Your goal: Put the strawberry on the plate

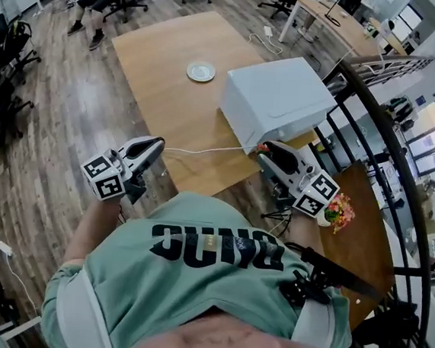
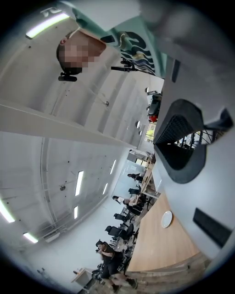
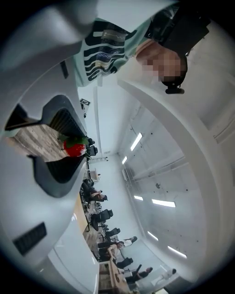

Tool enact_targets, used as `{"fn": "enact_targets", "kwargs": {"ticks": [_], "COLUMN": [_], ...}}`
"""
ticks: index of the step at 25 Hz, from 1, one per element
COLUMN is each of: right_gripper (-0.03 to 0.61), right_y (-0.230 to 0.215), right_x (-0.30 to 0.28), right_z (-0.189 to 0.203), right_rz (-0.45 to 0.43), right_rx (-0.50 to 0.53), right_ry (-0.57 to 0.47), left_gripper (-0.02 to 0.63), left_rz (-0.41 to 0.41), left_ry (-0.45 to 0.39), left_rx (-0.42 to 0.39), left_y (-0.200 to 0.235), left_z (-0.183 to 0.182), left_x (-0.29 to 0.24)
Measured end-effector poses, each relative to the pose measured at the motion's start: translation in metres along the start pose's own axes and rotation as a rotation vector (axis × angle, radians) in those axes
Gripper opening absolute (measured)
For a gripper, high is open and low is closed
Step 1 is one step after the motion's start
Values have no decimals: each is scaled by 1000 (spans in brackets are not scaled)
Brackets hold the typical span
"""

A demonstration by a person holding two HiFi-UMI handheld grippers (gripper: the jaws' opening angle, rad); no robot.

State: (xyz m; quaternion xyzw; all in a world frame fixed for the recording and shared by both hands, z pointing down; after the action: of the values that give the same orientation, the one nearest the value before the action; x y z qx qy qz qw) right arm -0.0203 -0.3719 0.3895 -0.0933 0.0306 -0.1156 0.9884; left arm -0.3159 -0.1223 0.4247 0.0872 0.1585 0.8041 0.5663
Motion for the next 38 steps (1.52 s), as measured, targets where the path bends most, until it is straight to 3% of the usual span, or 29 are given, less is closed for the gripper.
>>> {"fn": "enact_targets", "kwargs": {"ticks": [6, 12, 18, 26, 30, 34, 38], "right_gripper": [139, 138, 140, 140, 140, 140, 140], "right_y": [-94, -151, -146, -111, -93, -105, -139], "right_x": [32, 11, -44, -174, -227, -258, -286], "right_z": [-19, -9, -13, -49, -54, -45, -19], "right_rz": [-143, -268, -336, -315, -320, -367, -468], "right_rx": [-22, -69, -73, -4, -8, 10, 20], "right_ry": [-10, 0, 38, 138, 145, 242, 295], "left_gripper": [3, 3, 3, 3, 3, 3, 3], "left_rz": [-94, -230, -296, -239, -246, -260, -331], "left_ry": [-5, 6, -28, -122, -102, -130, -147], "left_rx": [19, 39, 73, 84, 86, 117, 173], "left_y": [-32, -36, -21, 78, 115, 130, 130], "left_z": [-7, -1, -1, -12, -12, 4, 36], "left_x": [-82, -100, -58, 25, 65, 61, 45]}}
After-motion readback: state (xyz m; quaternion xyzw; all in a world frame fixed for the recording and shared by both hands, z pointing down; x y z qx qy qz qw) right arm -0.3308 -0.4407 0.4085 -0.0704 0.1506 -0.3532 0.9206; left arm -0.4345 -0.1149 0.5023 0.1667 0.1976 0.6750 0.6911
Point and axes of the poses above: the fingertips, and each gripper's own axes: x backward along the fingers, y to its left, z out of its underside, the point moved 9 cm from there along x, backward along the fingers, and after that the axes turned 7 degrees about y, right-handed, at the moved point
